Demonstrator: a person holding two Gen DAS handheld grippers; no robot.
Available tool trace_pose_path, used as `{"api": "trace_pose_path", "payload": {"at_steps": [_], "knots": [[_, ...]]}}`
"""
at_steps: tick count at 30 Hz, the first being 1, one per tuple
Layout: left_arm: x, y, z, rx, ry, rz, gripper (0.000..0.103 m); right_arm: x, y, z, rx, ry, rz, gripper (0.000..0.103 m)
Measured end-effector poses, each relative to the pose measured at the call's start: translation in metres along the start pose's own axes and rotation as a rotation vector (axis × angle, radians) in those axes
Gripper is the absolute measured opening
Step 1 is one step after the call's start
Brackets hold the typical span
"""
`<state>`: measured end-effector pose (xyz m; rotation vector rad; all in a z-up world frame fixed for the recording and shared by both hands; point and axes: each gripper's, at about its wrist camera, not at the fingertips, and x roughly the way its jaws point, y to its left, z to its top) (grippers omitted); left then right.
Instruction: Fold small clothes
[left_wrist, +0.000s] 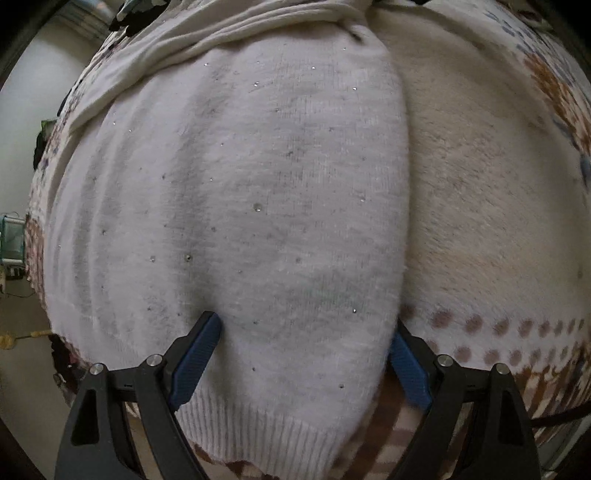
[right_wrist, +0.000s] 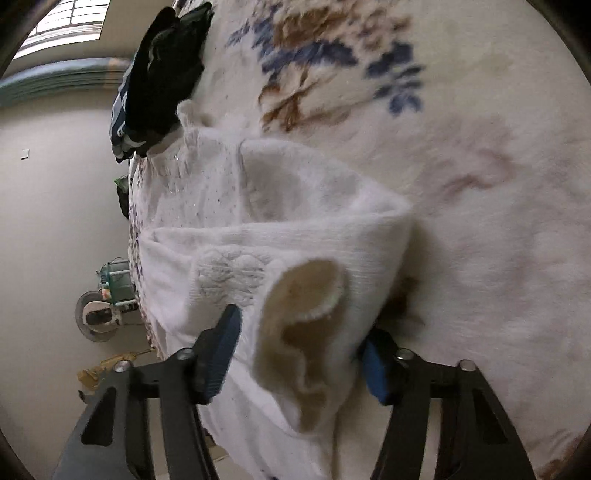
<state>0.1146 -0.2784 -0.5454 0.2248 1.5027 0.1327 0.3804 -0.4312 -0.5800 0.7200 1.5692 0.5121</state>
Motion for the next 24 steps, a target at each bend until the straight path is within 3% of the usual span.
{"api": "trace_pose_path", "payload": {"at_steps": [2, 4, 6, 7, 18, 24], "knots": [[0.001, 0.006, 0.001, -0.001, -0.02, -0.031, 0.073, 0.007, 0.003, 0.001, -0.003, -0.002, -0.009, 0.054], [-0.003, 0.018, -0.001, -0.013, -0.048, -0.058, 0.041, 0.013, 0.007, 0.002, -0.004, -0.003, -0.014, 0.045], [-0.008, 0.027, 0.0, -0.01, -0.063, -0.05, 0.02, 0.017, 0.012, 0.003, -0.006, -0.006, 0.004, 0.031], [-0.01, 0.031, 0.0, -0.017, -0.066, -0.054, 0.014, 0.017, 0.014, 0.003, -0.013, -0.006, 0.004, 0.031], [-0.033, 0.092, -0.006, -0.077, -0.122, -0.053, 0.009, 0.009, 0.021, -0.003, 0.012, -0.027, -0.025, 0.02], [-0.055, 0.091, -0.006, -0.105, -0.147, -0.05, 0.009, -0.004, 0.041, -0.007, 0.032, -0.062, -0.039, 0.019]]}}
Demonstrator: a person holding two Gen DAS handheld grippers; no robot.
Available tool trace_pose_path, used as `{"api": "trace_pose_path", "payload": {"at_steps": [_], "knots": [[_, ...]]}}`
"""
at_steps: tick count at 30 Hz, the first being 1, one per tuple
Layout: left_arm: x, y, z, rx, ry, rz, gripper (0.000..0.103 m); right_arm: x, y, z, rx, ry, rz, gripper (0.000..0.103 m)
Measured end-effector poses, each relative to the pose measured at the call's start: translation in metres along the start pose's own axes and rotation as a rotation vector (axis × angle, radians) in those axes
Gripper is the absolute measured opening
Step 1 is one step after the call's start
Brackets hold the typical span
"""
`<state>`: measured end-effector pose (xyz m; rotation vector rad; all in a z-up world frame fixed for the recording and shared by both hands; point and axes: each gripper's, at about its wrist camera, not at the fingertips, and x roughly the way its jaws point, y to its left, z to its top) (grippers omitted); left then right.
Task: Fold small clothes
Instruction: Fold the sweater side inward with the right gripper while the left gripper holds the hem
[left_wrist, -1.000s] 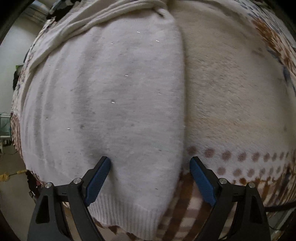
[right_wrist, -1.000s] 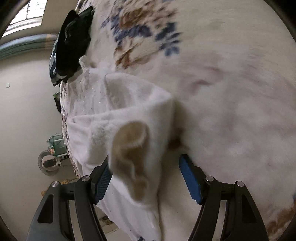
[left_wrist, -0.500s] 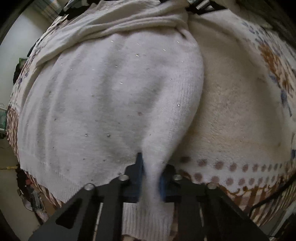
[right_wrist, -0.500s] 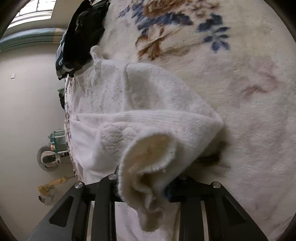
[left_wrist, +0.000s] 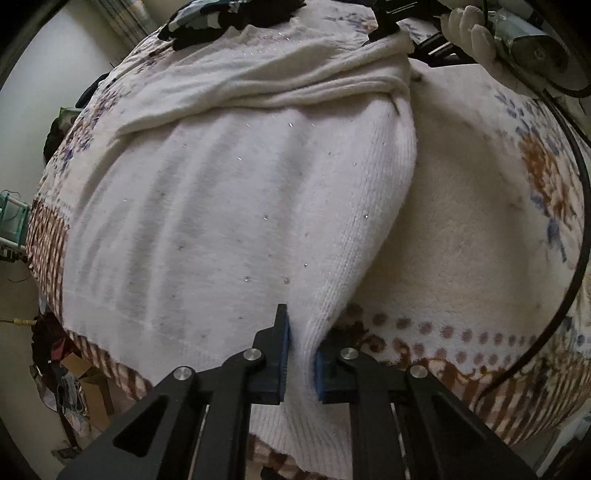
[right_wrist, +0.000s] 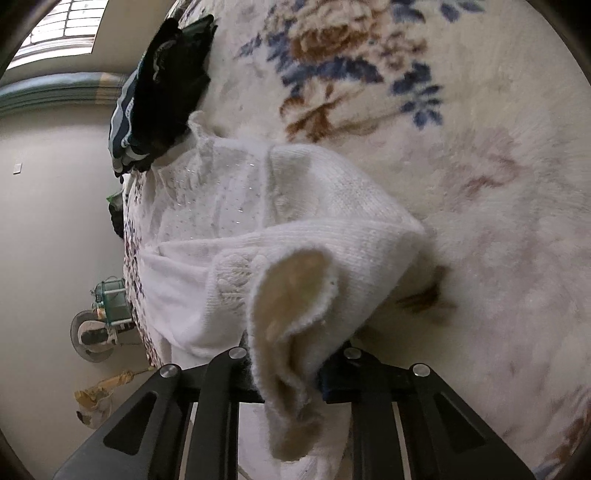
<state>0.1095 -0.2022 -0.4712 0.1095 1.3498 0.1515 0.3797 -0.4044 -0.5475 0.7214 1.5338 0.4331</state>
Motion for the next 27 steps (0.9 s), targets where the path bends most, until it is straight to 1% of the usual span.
{"api": "trace_pose_path", "payload": {"at_steps": [2, 3, 5, 6, 9, 13, 19, 21, 23, 27], "knots": [[-0.008, 0.011, -0.003, -0.023, -0.008, -0.001, 0.008, -0.007, 0.011, -0.001, -0.007, -0.009, -0.011, 0.019], [-0.013, 0.009, -0.002, -0.031, -0.01, 0.003, 0.008, -0.012, 0.018, -0.001, -0.013, -0.01, -0.017, 0.019], [-0.023, 0.021, 0.005, -0.051, -0.019, 0.006, 0.008, -0.02, 0.036, -0.001, -0.025, -0.015, -0.023, 0.018], [-0.03, 0.021, 0.01, -0.059, -0.02, 0.011, 0.008, -0.024, 0.042, -0.001, -0.033, -0.018, -0.027, 0.018], [-0.047, 0.037, 0.017, -0.094, -0.033, 0.022, 0.008, -0.031, 0.073, -0.001, -0.066, -0.025, -0.043, 0.018], [-0.058, 0.058, 0.02, -0.146, -0.049, 0.026, 0.008, -0.033, 0.12, 0.001, -0.12, -0.03, -0.063, 0.018], [-0.068, 0.12, 0.034, -0.248, -0.062, 0.004, 0.008, -0.02, 0.181, 0.002, -0.116, -0.033, -0.079, 0.017], [-0.069, 0.139, 0.038, -0.27, -0.071, -0.011, 0.008, -0.011, 0.208, 0.003, -0.116, -0.037, -0.082, 0.017], [-0.067, 0.165, 0.044, -0.281, -0.081, -0.011, 0.008, -0.004, 0.229, 0.005, -0.121, -0.046, -0.088, 0.017], [-0.053, 0.213, 0.054, -0.329, -0.075, -0.034, 0.008, 0.027, 0.277, 0.013, -0.127, -0.042, -0.117, 0.017]]}}
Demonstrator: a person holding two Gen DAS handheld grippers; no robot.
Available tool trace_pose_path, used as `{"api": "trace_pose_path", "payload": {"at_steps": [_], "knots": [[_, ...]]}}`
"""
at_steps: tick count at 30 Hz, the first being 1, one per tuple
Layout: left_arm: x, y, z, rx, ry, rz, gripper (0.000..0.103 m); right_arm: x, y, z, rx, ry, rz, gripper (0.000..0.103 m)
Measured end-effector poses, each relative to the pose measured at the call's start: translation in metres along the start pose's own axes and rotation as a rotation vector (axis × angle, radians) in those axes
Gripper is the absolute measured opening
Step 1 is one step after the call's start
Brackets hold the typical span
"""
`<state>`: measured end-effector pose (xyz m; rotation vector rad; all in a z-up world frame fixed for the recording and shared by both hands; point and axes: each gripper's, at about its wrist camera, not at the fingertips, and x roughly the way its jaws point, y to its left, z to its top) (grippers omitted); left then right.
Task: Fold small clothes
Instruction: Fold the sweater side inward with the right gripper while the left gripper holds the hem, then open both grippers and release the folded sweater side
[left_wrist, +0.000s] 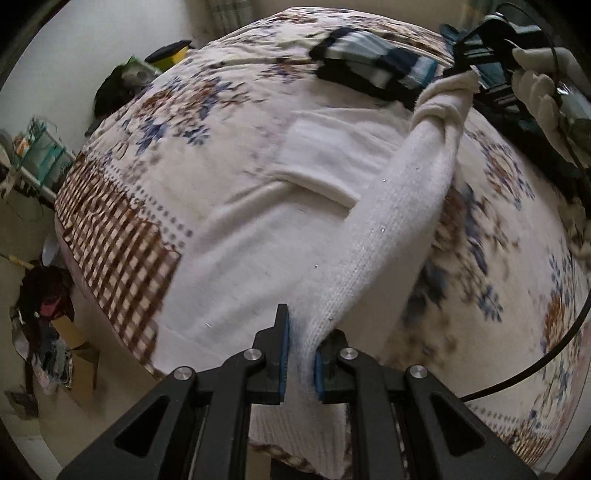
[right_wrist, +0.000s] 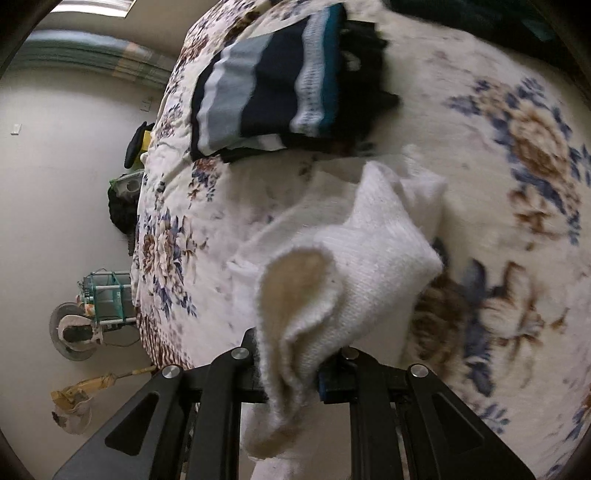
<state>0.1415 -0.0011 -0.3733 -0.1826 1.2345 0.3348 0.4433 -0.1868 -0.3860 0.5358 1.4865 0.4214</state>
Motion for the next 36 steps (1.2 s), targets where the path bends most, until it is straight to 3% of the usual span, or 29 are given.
{"api": "trace_pose_path", "payload": {"at_steps": [6, 11, 13, 15, 16, 18, 21, 24, 26, 29, 33, 36], "knots": [[0.04, 0.057, 0.021, -0.045, 0.058, -0.024, 0.008, 0.069, 0.061, 0.017, -0.016, 0.045, -0.098, 0.017], [0.088, 0.093, 0.018, -0.075, 0.141, -0.033, 0.009, 0.146, 0.098, 0.02, -0.044, 0.118, -0.237, 0.017], [0.106, 0.106, 0.016, -0.094, 0.18, -0.051, 0.013, 0.171, 0.107, 0.02, -0.041, 0.138, -0.29, 0.017], [0.123, 0.122, 0.015, -0.136, 0.231, -0.083, 0.018, 0.191, 0.113, 0.022, -0.013, 0.17, -0.307, 0.026], [0.13, 0.13, 0.015, -0.166, 0.255, -0.091, 0.027, 0.198, 0.116, 0.021, 0.002, 0.184, -0.288, 0.03], [0.14, 0.152, 0.013, -0.244, 0.309, -0.103, 0.043, 0.206, 0.126, 0.023, 0.036, 0.212, -0.178, 0.053], [0.143, 0.184, 0.008, -0.364, 0.347, -0.154, 0.044, 0.2, 0.145, 0.022, 0.011, 0.227, -0.064, 0.056], [0.135, 0.217, 0.002, -0.478, 0.359, -0.223, 0.047, 0.172, 0.153, 0.01, -0.038, 0.21, -0.026, 0.058], [0.126, 0.234, -0.001, -0.516, 0.349, -0.225, 0.056, 0.145, 0.151, -0.006, -0.09, 0.191, -0.05, 0.059], [0.115, 0.249, -0.005, -0.557, 0.347, -0.268, 0.058, 0.099, 0.125, -0.048, -0.141, 0.174, -0.127, 0.059], [0.109, 0.24, -0.006, -0.484, 0.359, -0.276, 0.058, 0.071, 0.069, -0.118, -0.131, 0.216, -0.245, 0.06], [0.114, 0.223, -0.01, -0.388, 0.379, -0.234, 0.058, 0.07, 0.02, -0.177, -0.082, 0.308, -0.267, 0.06]]}}
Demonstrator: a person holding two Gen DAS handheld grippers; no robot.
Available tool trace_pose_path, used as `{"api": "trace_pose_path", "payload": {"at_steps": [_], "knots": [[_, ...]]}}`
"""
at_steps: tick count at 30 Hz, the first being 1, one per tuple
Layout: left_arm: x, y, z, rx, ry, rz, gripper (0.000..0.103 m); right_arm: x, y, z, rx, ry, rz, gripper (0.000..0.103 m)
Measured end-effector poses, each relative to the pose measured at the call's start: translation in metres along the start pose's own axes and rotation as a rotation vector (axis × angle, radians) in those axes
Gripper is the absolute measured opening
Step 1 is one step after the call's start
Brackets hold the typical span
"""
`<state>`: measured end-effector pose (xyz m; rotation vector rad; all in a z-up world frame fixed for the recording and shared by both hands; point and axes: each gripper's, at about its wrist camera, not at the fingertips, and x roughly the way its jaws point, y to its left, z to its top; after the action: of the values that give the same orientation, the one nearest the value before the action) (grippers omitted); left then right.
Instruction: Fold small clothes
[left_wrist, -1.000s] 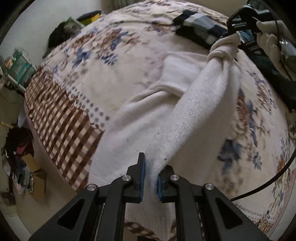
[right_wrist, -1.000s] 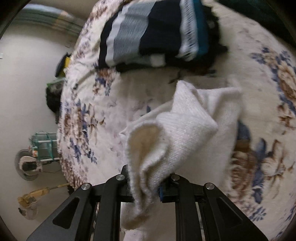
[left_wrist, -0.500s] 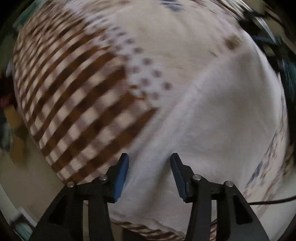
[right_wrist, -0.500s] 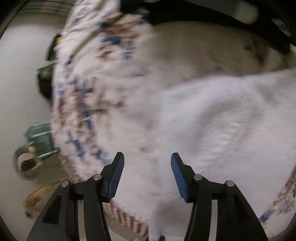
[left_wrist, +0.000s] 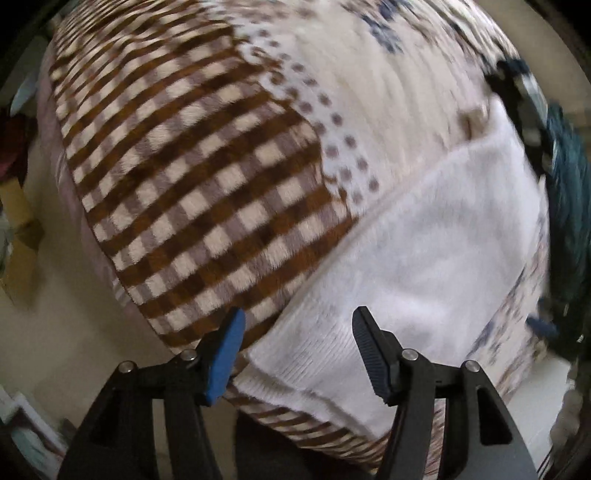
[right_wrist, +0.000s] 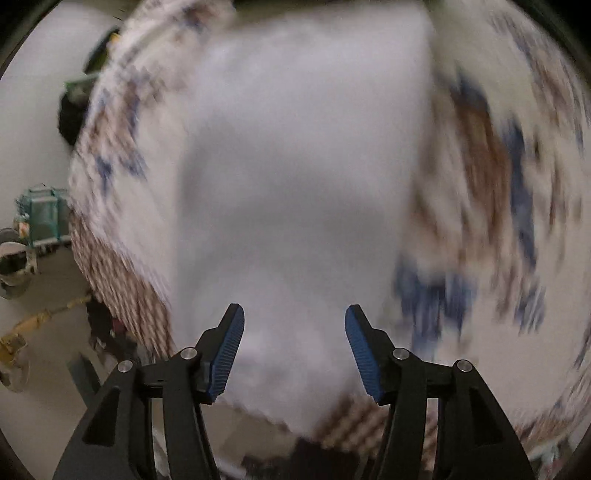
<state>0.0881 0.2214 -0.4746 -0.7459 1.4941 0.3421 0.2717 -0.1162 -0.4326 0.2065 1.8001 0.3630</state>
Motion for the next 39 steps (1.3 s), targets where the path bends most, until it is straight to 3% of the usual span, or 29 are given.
{"api": "trace_pose_path", "payload": {"at_steps": [5, 8, 10, 12, 14, 19, 20, 21, 23, 31, 35, 39], "knots": [[0.033, -0.012, -0.012, 0.105, 0.083, 0.082, 0.057, 0.055, -0.042, -0.082, 0.124, 0.134, 0.071, 0.06], [0.031, -0.014, -0.019, 0.158, 0.036, 0.069, 0.041, 0.081, -0.049, -0.127, 0.182, 0.16, 0.069, 0.06], [0.03, -0.018, -0.022, 0.208, 0.023, 0.074, 0.02, 0.09, -0.051, -0.149, 0.188, 0.139, 0.048, 0.06], [0.027, -0.017, -0.025, 0.242, 0.012, 0.056, 0.01, 0.095, -0.051, -0.17, 0.206, 0.095, 0.001, 0.06], [0.024, -0.015, -0.029, 0.261, 0.01, 0.021, 0.007, 0.097, -0.051, -0.186, 0.256, 0.045, -0.008, 0.06], [0.01, 0.001, -0.03, 0.298, -0.014, -0.048, 0.006, 0.114, -0.034, -0.206, 0.273, -0.073, -0.117, 0.057], [0.008, 0.001, -0.029, 0.315, -0.022, -0.048, 0.006, 0.119, -0.031, -0.208, 0.269, -0.08, -0.127, 0.041], [0.005, 0.004, -0.029, 0.329, -0.025, -0.045, 0.005, 0.125, -0.028, -0.211, 0.258, -0.094, -0.157, 0.017], [0.002, 0.003, -0.025, 0.331, -0.018, -0.066, 0.005, 0.128, -0.025, -0.218, 0.25, -0.143, -0.205, 0.011], [-0.03, 0.001, -0.028, 0.314, -0.002, -0.195, 0.005, 0.082, -0.027, -0.266, 0.204, -0.287, -0.249, 0.008], [-0.009, 0.001, -0.04, 0.33, 0.044, -0.15, 0.005, 0.078, -0.037, -0.275, 0.178, -0.253, -0.261, 0.008], [0.018, 0.019, -0.043, 0.296, 0.073, -0.072, 0.003, 0.089, -0.043, -0.26, 0.166, -0.206, -0.278, 0.008]]}}
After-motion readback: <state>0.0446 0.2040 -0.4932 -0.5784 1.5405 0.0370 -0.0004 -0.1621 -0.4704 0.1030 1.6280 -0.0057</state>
